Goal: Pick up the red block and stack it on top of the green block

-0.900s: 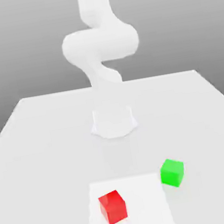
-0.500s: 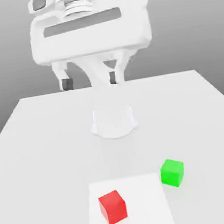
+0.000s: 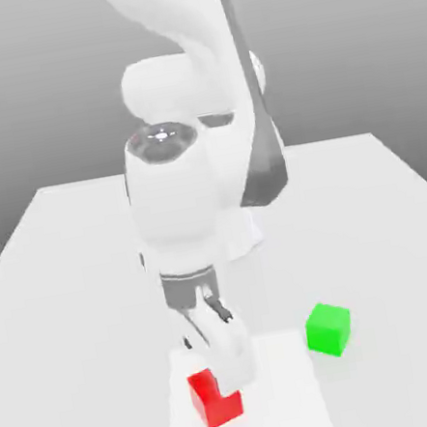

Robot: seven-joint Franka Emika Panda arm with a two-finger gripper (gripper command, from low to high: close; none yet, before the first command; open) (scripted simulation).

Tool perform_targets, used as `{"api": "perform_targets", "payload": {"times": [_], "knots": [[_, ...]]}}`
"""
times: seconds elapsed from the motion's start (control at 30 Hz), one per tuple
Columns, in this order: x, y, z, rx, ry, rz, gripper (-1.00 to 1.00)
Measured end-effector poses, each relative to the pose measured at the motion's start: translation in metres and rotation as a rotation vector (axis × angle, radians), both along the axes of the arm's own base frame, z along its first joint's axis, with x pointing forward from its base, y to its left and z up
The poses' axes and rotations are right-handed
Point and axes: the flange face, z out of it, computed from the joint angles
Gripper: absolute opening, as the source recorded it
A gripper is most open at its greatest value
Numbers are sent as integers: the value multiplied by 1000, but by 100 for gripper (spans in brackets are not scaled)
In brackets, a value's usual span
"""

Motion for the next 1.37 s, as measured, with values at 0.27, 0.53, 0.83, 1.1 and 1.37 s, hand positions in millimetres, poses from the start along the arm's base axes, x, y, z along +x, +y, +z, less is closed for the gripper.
{"api": "perform_targets", "payload": {"times": [0.27, 0.53, 0.83, 1.1, 1.37], "knots": [[-2, 0, -24, 0, 0, 0, -100], [-5, 21, 45, 8, -4, 11, -100], [-67, 142, 78, 23, -3, 62, -100], [-99, 175, 58, -9, -5, 70, -100], [-102, 175, 15, -3, -2, 70, 100]]}}
